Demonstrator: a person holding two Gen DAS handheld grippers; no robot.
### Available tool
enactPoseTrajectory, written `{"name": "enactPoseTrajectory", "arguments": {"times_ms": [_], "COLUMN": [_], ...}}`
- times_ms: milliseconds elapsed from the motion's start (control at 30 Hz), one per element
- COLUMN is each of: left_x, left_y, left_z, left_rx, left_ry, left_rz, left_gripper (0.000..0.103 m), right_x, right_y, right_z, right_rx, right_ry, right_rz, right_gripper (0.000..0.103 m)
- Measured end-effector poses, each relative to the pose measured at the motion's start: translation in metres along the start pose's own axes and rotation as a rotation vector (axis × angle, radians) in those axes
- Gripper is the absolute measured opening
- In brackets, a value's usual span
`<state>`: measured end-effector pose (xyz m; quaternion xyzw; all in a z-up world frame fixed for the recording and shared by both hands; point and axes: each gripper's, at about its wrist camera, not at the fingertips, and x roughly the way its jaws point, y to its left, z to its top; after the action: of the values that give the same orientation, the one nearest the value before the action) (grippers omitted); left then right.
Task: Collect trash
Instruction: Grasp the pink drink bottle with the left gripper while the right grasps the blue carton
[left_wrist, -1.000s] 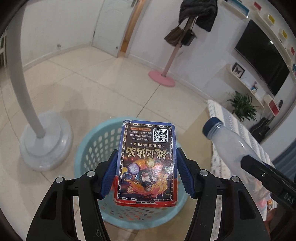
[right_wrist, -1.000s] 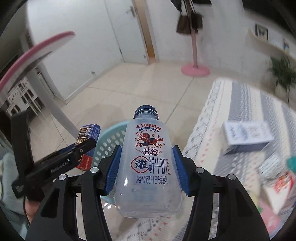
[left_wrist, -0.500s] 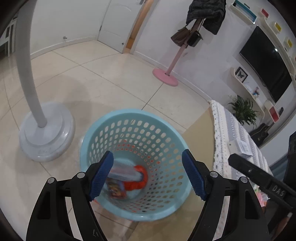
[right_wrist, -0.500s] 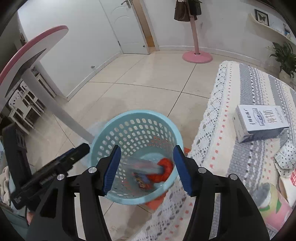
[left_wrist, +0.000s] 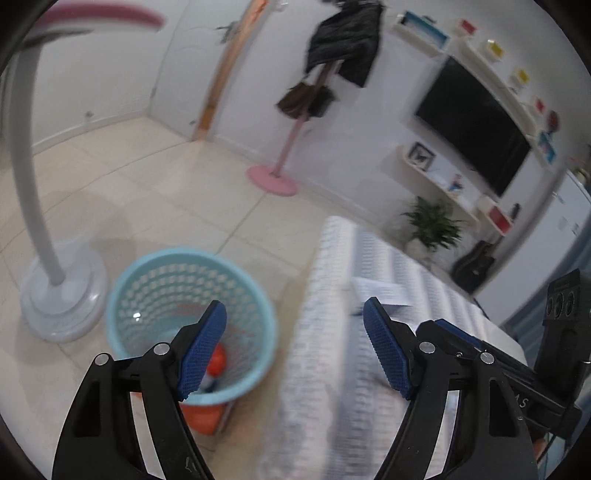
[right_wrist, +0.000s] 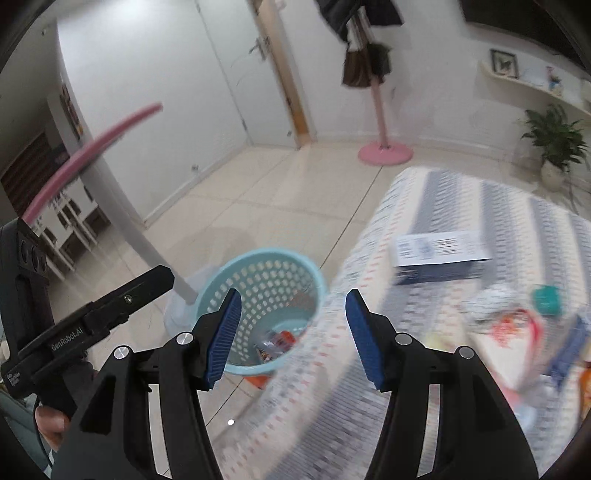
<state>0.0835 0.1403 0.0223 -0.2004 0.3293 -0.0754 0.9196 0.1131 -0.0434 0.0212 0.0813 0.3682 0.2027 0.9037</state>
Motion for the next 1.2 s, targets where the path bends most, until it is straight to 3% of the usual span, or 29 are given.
{"name": "enactPoseTrajectory", "arguments": {"times_ms": [133,233,433,567,667,733,833,967,1200], "left_x": [0.007,0.031,0.09,0.128,0.158,0.171,0.176,0.162,0.128], "left_y": [-0.055,-0.095,-0.127,-0.133,-0.128,-0.123,-0.118,-0.121,-0.126], "left_z": [-0.009,-0.022,-0.052,-0.07,-0.078,-0.082,-0.085,-0.093,-0.123], "left_rx": [0.049,0.11,0.131,0.15,0.152,0.153,0.132,0.164,0.183], "left_ry": [0.01,0.06,0.172,0.233,0.274,0.298,0.342,0.39,0.504], "left_rz": [-0.077,-0.09,-0.09,-0.028,0.024,0.044,-0.034,-0.072,-0.153], "left_gripper": [0.079,0.079,0.079,0.078,0.076,0.067,0.059,0.049,0.046], "right_x": [-0.062,-0.097,-0.122,-0.119,-0.111,-0.107,-0.103,-0.101,-0.107], "right_y": [-0.048,-0.083,-0.141,-0.175,-0.195,-0.2,-0.202,-0.208,-0.207], "right_z": [-0.011,-0.028,-0.065,-0.087,-0.101,-0.107,-0.112,-0.114,-0.115], "right_rx": [0.011,0.018,0.052,0.105,0.149,0.161,0.162,0.182,0.189], "right_ry": [-0.098,-0.143,-0.148,-0.125,-0.09,-0.074,-0.059,-0.054,-0.062], "right_rz": [-0.11,-0.197,-0.338,-0.356,-0.341,-0.34,-0.344,-0.347,-0.338], "right_gripper": [0.055,0.055,0.051,0.034,0.033,0.033,0.033,0.033,0.033]}}
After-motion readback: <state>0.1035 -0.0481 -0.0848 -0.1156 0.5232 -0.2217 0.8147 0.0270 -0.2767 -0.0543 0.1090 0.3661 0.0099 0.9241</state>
